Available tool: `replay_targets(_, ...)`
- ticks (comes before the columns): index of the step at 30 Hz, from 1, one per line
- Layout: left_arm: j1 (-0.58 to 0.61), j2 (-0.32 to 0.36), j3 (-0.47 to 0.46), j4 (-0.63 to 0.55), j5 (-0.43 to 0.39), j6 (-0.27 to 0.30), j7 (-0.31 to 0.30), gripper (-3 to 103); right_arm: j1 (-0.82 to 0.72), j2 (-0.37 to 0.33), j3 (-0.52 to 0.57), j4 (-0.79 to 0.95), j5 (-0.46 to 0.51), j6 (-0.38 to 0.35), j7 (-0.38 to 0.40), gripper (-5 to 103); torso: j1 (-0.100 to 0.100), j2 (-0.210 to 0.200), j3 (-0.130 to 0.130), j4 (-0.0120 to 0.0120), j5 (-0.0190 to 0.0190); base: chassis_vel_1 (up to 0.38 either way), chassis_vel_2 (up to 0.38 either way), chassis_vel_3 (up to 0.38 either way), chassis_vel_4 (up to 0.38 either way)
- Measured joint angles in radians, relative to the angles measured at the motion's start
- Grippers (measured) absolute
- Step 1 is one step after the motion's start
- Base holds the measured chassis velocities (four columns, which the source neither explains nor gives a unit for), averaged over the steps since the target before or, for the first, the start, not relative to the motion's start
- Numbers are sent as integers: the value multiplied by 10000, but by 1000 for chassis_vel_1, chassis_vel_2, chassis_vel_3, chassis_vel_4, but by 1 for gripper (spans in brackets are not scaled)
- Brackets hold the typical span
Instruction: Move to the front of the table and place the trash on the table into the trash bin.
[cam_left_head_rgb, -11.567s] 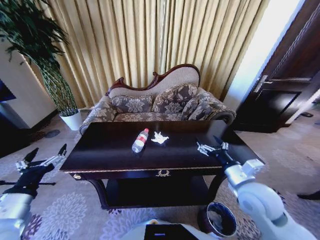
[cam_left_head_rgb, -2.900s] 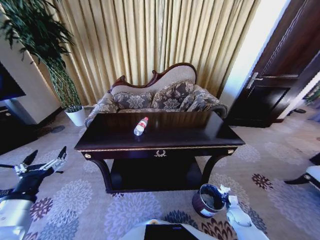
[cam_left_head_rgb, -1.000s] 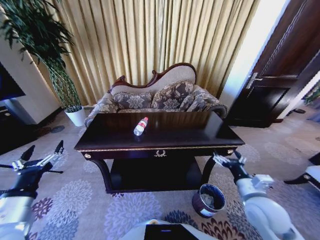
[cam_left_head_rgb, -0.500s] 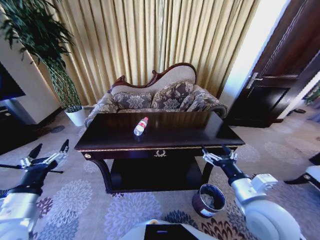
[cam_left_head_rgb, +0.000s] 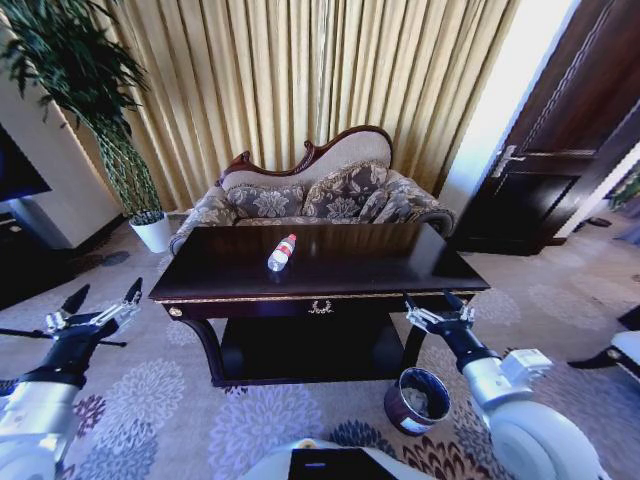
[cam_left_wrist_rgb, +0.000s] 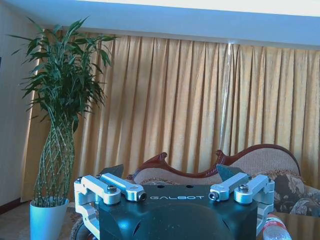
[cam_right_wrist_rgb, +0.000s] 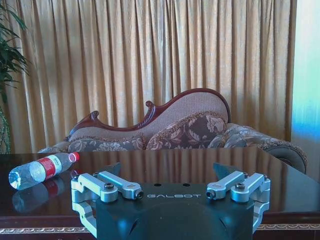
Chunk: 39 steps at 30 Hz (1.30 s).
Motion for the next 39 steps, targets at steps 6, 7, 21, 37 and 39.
replay_targets(6,18,-29,13,-48,-9,-10,4,100,-3,14,4,-12,-89,0,3,100,0,0,0,1,0,0,0,0,0)
replay_targets(7,18,-38,33,-51,-9,-10,4,100,-6,19,4,-13,-95,0,6,100,1,0,0,0,0,34,-43,-40,54)
replay_targets(21,58,-96,89,-58,12,-10,9,100,-45,89,17,-26,-135,22,33,100,-2,0,-1,-1,1,152,-154,-160,149)
replay_targets(37,-16,-91,295,101,98,-18,6,100,40,39,-27,-31,-219,47,127,100,-7,5,-4,-1,0,190,-179,-177,180)
replay_targets(39,-10,-96,308,105,108,-18,6,100,50,41,-20,-31,-220,48,137,100,-6,5,-3,-1,2,23,-31,-56,21)
